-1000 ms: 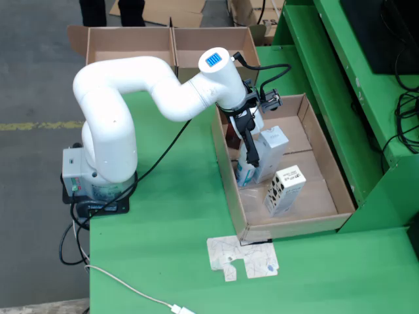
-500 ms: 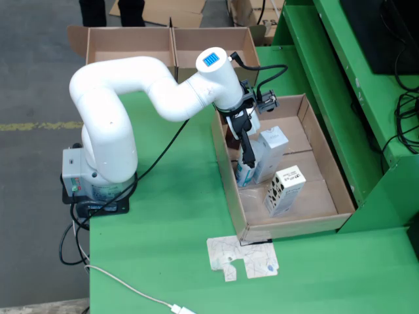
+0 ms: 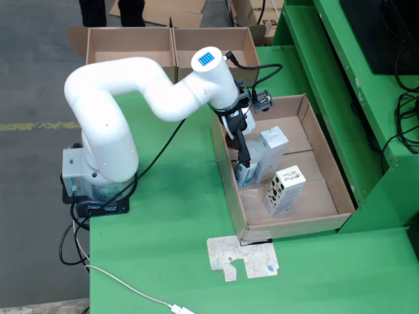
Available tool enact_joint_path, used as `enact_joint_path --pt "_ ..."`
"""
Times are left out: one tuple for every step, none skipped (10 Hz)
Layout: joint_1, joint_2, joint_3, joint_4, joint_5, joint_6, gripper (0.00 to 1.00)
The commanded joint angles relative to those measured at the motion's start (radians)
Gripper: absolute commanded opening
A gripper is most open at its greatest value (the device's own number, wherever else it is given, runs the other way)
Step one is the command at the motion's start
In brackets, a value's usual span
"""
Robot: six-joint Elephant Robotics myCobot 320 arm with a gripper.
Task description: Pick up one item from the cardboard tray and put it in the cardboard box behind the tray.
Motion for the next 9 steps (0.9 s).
enact_joint_path --pt "0.015 0.029 -0.002 0.026 -0.004 0.007 1.0" --pt "0.02 0.033 -0.019 0.037 -0.003 0.011 1.0" --pt "0.03 0.061 -0.044 0.03 -0.005 0.019 1.0" --pt "0.031 0.067 -0.07 0.048 -0.004 0.018 1.0" --pt "0.02 0.048 -0.088 0.084 0.004 0.005 1.0" --pt "0.002 0.006 -0.098 0.138 0.015 -0.013 1.0" --pt "-0.008 -0.032 -0.092 0.163 0.022 -0.021 1.0" --pt "-0.008 -0.032 -0.092 0.163 0.022 -0.021 1.0" --pt "-0.013 -0.074 -0.078 0.186 0.025 -0.027 1.0"
